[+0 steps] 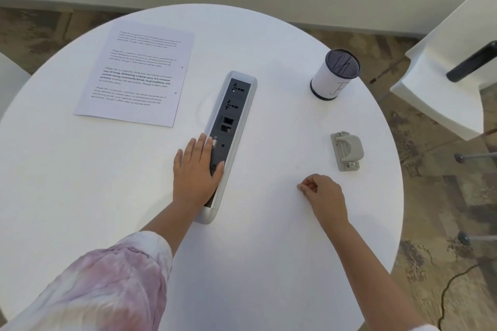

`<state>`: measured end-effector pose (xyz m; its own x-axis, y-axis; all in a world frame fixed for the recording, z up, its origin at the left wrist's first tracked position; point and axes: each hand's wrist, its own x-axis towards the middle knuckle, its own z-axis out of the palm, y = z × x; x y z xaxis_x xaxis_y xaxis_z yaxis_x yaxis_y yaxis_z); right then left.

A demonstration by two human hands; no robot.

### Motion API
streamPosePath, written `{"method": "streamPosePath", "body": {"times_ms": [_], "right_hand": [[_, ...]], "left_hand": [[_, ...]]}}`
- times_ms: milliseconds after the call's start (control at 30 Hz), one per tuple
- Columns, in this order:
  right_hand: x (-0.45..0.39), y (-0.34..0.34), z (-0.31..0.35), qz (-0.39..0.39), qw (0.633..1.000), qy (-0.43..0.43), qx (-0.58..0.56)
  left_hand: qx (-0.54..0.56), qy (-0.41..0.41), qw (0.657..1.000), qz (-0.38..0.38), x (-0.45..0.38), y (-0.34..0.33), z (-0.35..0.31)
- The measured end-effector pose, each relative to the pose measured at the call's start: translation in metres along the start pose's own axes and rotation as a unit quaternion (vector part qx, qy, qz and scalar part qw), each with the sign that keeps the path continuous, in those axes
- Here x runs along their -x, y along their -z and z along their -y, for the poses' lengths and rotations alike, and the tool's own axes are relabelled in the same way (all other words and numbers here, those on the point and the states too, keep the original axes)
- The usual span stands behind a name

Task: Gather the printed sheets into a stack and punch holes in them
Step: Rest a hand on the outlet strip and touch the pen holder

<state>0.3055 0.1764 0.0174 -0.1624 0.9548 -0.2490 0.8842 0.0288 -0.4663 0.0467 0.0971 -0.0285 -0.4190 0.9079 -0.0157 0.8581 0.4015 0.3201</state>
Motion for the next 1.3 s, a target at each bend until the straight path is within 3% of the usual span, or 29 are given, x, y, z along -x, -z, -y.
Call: {"method": "streamPosePath", "body": {"times_ms": [133, 200, 533, 767, 1067, 1167, 1300], "right_hand": [[-0.018, 0.006, 0.000, 0.005, 0.976, -0.096, -0.194], [-0.022, 0.008, -0.004, 0.025, 0.971, -0.111, -0.210], [0.010, 0.015, -0.014, 0.084, 0.987, -0.066, -0.124], [0.016, 0.009, -0.011, 0.059, 0.989, -0.061, -0.124], [0.011, 0.004, -0.009, 0.061, 0.998, 0.013, 0.000], [0.002, 0.005, -0.008, 0.077, 0.986, -0.079, -0.123], [-0.004, 0.015, 0.002, 0.094, 0.863, -0.192, -0.458]], "left_hand": [[0.001, 0.000, 1.000, -0.001, 0.000, 0.001, 0.000], [0.002, 0.001, 1.000, 0.001, 0.000, 0.001, 0.000], [0.008, 0.002, 1.000, 0.000, 0.000, 0.001, -0.001], [0.003, 0.004, 1.000, 0.003, -0.001, 0.001, -0.001], [0.001, 0.005, 1.000, 0.007, -0.001, 0.002, -0.001], [0.003, 0.005, 1.000, 0.007, -0.001, 0.002, -0.001], [0.008, 0.004, 1.000, 0.000, 0.000, 0.002, -0.001]]}}
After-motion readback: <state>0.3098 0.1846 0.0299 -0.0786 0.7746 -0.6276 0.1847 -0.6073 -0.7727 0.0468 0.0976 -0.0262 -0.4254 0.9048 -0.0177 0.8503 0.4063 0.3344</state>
